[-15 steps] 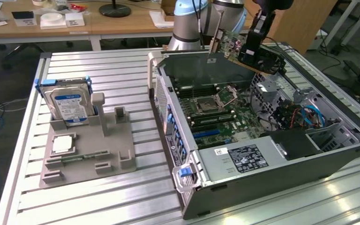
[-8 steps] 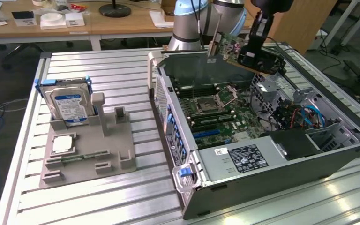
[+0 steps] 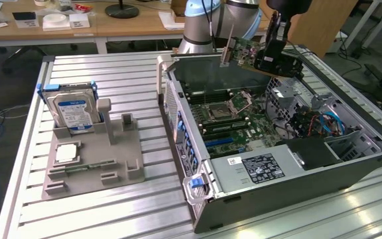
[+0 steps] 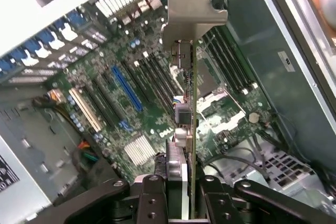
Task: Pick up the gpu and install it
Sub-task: 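Insert the gpu into the slot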
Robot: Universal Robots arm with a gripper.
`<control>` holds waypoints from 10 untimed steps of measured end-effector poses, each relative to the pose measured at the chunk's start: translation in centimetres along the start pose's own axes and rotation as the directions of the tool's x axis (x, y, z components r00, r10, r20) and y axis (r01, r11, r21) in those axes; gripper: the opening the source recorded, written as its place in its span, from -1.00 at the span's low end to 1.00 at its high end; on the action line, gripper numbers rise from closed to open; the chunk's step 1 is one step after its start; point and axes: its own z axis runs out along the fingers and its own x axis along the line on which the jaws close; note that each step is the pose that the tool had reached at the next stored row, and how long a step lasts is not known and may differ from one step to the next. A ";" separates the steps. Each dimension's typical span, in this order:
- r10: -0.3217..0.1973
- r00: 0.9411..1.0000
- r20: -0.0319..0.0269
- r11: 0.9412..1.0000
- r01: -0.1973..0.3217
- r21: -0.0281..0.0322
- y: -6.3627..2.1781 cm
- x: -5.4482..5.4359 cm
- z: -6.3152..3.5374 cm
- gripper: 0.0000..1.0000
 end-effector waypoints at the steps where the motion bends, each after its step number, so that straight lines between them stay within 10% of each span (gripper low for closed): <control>1: -0.008 1.000 0.005 1.000 0.008 0.008 0.00 0.0 0.02 -0.44; 10: -0.161 0.987 0.023 0.987 0.161 0.021 0.01 0.0 0.35 -0.44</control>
